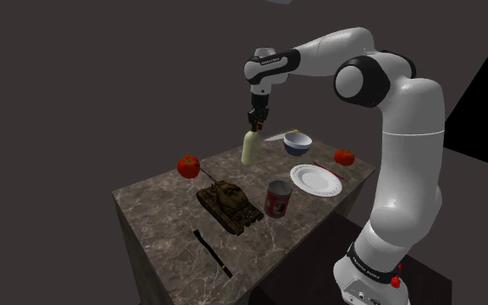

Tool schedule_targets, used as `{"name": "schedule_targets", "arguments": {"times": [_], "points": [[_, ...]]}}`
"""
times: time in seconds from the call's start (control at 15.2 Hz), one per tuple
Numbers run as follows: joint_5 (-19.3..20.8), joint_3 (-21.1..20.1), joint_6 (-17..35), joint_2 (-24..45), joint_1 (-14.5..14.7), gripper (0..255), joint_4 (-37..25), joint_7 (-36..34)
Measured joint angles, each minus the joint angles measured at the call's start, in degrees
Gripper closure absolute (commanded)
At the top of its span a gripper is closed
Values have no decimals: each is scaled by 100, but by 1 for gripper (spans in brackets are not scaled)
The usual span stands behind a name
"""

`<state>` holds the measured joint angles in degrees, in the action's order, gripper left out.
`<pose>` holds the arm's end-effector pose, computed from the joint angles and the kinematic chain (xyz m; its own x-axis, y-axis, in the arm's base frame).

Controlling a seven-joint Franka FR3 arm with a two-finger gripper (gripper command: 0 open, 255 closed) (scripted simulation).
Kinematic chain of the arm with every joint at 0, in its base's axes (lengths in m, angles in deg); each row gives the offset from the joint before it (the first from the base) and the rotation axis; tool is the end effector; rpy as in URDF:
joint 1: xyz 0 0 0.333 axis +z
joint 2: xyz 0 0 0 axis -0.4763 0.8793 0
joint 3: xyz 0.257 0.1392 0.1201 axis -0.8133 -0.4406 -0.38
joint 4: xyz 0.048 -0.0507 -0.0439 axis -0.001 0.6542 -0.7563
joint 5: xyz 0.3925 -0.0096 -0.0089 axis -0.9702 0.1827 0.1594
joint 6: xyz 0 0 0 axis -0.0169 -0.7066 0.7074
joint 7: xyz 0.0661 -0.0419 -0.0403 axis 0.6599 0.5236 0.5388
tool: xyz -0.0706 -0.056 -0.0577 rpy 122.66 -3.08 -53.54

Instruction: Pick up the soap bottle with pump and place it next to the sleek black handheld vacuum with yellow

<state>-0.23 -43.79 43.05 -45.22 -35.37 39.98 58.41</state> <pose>0.6333 -0.1829 0.4138 0.9940 0.0547 -0.0949 0.0514 -0.9980 -0.0372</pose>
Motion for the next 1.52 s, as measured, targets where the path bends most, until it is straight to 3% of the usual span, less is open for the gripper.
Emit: {"name": "schedule_targets", "arguments": {"times": [0.33, 1.52], "points": [[7, 2, -75, -31, 3, 255, -41, -7], [29, 25, -1433, -82, -46, 255, -1353, -37]]}}
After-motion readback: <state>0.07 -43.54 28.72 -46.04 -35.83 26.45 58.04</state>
